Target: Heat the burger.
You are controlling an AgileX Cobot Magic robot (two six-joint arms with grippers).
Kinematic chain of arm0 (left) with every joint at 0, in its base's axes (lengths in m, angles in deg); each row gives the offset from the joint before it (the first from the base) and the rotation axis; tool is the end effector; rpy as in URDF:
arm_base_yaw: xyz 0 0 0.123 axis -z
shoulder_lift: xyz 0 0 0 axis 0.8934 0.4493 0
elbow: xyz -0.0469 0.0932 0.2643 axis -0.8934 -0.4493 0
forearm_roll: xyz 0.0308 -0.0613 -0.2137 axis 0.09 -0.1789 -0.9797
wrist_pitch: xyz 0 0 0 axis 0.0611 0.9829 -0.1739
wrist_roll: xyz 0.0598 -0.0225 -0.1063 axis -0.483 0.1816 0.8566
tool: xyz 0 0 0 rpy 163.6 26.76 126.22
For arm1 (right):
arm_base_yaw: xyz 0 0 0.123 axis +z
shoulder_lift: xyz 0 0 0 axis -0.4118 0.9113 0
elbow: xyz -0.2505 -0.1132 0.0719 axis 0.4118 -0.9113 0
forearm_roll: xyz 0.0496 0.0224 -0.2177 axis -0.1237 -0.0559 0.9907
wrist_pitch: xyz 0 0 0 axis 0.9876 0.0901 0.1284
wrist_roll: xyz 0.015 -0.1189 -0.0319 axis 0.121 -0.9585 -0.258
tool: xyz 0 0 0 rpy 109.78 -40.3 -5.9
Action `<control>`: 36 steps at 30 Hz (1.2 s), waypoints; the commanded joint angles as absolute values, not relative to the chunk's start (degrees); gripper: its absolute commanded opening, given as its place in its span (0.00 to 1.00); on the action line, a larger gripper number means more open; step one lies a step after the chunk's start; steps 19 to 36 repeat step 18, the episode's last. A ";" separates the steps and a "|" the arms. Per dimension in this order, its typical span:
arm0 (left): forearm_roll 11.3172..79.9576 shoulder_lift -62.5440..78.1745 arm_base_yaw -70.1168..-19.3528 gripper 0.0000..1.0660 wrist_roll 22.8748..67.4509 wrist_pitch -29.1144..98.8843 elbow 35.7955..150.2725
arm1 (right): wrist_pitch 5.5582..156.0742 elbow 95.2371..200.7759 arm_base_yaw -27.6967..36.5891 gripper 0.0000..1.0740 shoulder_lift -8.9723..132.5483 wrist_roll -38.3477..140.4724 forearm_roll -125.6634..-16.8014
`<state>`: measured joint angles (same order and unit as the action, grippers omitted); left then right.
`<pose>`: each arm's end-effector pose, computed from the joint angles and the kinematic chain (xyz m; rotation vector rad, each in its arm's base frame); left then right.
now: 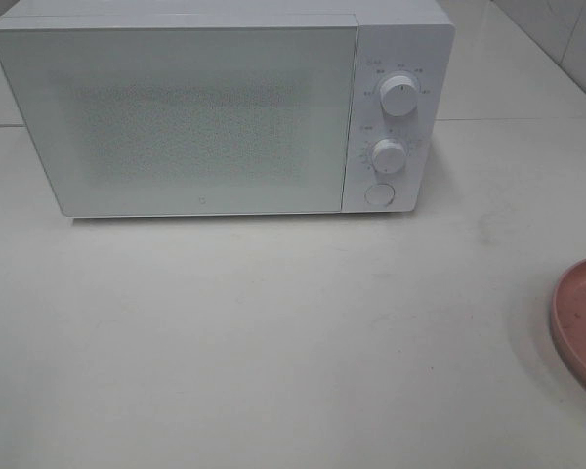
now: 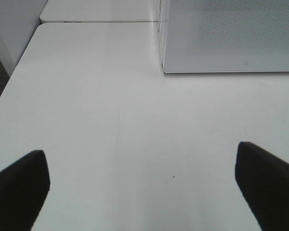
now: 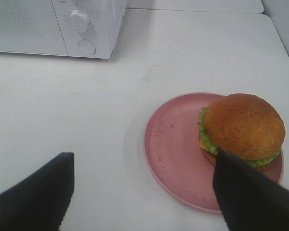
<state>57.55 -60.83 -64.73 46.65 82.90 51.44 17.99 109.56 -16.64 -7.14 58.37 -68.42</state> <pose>0.0023 -0.0050 0.2522 0.0167 2.0116 -0.0148 0.0013 -0.0048 0.2543 -0.0841 2.0046 0.0617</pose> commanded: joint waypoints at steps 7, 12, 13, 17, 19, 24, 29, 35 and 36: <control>56.58 -62.66 -64.79 0.94 46.77 82.73 51.27 | 18.34 109.27 -16.93 0.71 -8.57 57.74 -68.65; 56.58 -62.60 -64.79 0.94 46.77 82.73 51.27 | 18.34 109.27 -16.93 0.71 -8.57 57.74 -68.65; 56.58 -62.60 -64.79 0.94 46.77 82.73 51.27 | 18.34 109.27 -16.93 0.71 -8.57 57.74 -68.65; 56.58 -62.60 -64.79 0.94 46.77 82.73 51.27 | 18.34 109.27 -16.93 0.71 -8.57 57.74 -68.65; 56.58 -62.60 -64.79 0.94 46.77 82.73 51.27 | 18.34 109.27 -16.93 0.71 -8.57 57.74 -68.65; 56.58 -62.60 -64.79 0.94 46.77 82.73 51.27 | 18.34 109.27 -16.93 0.71 -8.57 57.74 -68.65; 56.58 -62.60 -64.79 0.94 46.77 82.73 51.27 | 18.34 109.27 -16.93 0.71 -8.57 57.74 -68.65; 56.58 -62.60 -64.79 0.94 46.77 82.73 51.27 | 18.34 109.27 -16.93 0.71 -8.57 57.74 -68.65; 56.58 -62.60 -64.79 0.94 46.77 82.73 51.27 | 18.34 109.27 -16.93 0.71 -8.57 57.74 -68.65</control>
